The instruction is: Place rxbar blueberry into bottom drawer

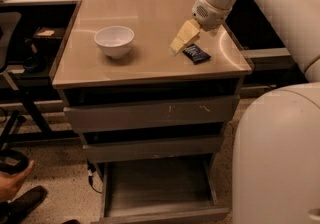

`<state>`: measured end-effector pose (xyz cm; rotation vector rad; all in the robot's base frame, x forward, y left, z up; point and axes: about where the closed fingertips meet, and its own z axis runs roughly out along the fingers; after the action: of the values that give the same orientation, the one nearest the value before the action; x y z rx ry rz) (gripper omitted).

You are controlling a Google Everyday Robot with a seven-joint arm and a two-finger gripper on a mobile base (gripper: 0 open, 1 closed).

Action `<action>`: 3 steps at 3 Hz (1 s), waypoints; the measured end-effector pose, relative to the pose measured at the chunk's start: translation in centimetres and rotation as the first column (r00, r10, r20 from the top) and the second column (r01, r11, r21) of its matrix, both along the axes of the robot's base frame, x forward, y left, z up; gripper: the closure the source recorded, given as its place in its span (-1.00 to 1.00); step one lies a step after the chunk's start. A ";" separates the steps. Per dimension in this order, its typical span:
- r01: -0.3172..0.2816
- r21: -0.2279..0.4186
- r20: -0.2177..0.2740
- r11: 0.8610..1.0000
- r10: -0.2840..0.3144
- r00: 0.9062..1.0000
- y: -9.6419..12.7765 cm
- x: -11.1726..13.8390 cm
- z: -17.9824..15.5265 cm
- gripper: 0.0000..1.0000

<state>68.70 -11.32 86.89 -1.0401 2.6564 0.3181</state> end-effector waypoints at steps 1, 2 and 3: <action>0.018 0.000 -0.011 1.000 -0.018 1.000 0.3 1.6 -1.2 -1.00; 0.035 -0.008 -0.017 0.999 -0.036 0.999 0.3 2.9 -2.1 -1.00; 0.063 -0.023 -0.042 0.998 -0.064 0.997 -0.3 4.0 -3.8 -1.00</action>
Offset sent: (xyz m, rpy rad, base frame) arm 0.0457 -0.0041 -0.0239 -0.0250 0.0355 -0.0589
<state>72.68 -11.59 83.09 -0.9636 2.7302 0.3023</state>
